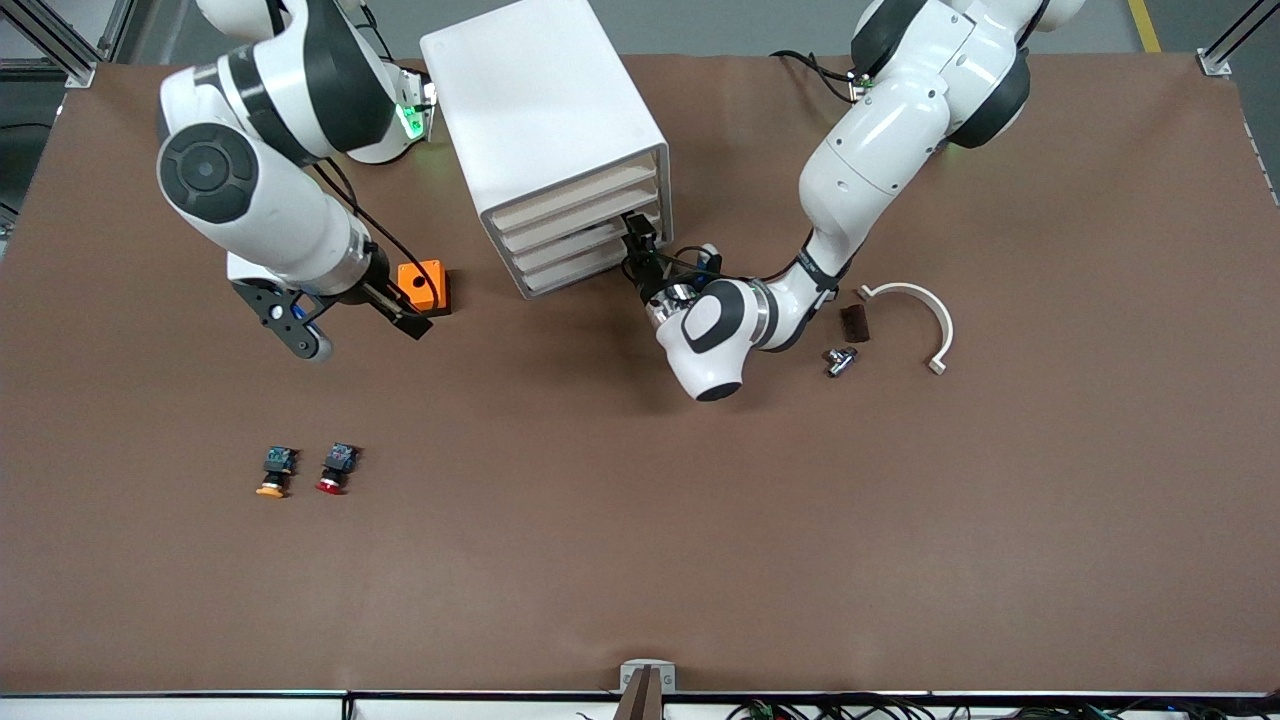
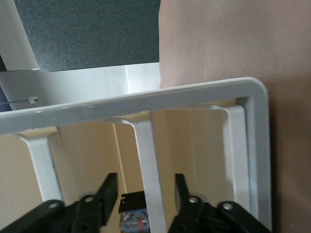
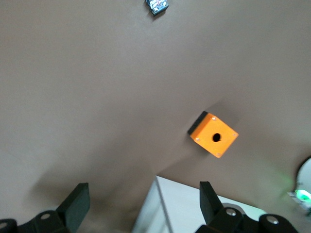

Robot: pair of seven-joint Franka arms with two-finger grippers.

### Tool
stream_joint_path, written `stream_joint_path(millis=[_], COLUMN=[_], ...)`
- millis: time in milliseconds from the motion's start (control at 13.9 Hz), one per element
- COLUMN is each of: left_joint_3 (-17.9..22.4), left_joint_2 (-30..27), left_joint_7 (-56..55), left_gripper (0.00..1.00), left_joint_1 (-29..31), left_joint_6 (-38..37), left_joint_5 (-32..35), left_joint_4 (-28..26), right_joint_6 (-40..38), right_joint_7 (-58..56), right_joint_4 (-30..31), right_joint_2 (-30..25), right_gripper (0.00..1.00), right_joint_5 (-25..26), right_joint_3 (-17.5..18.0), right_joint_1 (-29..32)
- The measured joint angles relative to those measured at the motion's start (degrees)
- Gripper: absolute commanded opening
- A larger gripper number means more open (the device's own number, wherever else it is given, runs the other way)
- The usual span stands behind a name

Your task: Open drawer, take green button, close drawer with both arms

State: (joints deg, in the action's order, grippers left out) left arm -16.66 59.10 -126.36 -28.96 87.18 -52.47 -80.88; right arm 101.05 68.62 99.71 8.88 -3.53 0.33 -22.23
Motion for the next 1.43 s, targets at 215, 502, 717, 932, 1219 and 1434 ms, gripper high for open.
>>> stream_joint_path(millis=[215,502,717,932,1219,1434], left_joint_3=[0.0,-0.02,-0.03,-0.01,0.09,0.18], left_joint_2=[0.8,2.29,2.27,2.27,2.27,2.28], left_joint_7=[-1.06,-1.89,-2.19,-2.19,-2.19,-2.19], left_gripper=[0.27,0.11,0.1,0.1,0.12,0.13], left_joint_1=[-1.04,-0.81,-0.38,0.79,4.16,7.28], left_joint_6=[0.0,-0.67,-1.3,-1.3,-1.25,-1.25], left_joint_5=[-0.01,-0.58,-0.92,-0.93,-0.93,-0.93], left_joint_4=[-0.09,0.02,0.28,0.48,0.78,0.91], right_joint_6=[6.73,11.25,11.94,12.06,12.51,12.59], right_joint_7=[9.56,21.13,27.79,29.56,31.04,31.25], right_joint_4=[1.79,1.08,-3.08,-5.92,-6.38,-6.37], right_joint_2=[2.73,7.95,12.79,14.94,15.17,15.82], right_gripper=[1.0,1.0,0.99,0.99,0.99,0.99], right_joint_5=[0.0,0.01,0.01,0.0,-0.3,-1.16], right_joint_3=[0.05,0.03,0.05,0.04,0.03,0.04], right_joint_1=[-4.77,-10.56,-14.69,-17.03,-18.01,-19.27])
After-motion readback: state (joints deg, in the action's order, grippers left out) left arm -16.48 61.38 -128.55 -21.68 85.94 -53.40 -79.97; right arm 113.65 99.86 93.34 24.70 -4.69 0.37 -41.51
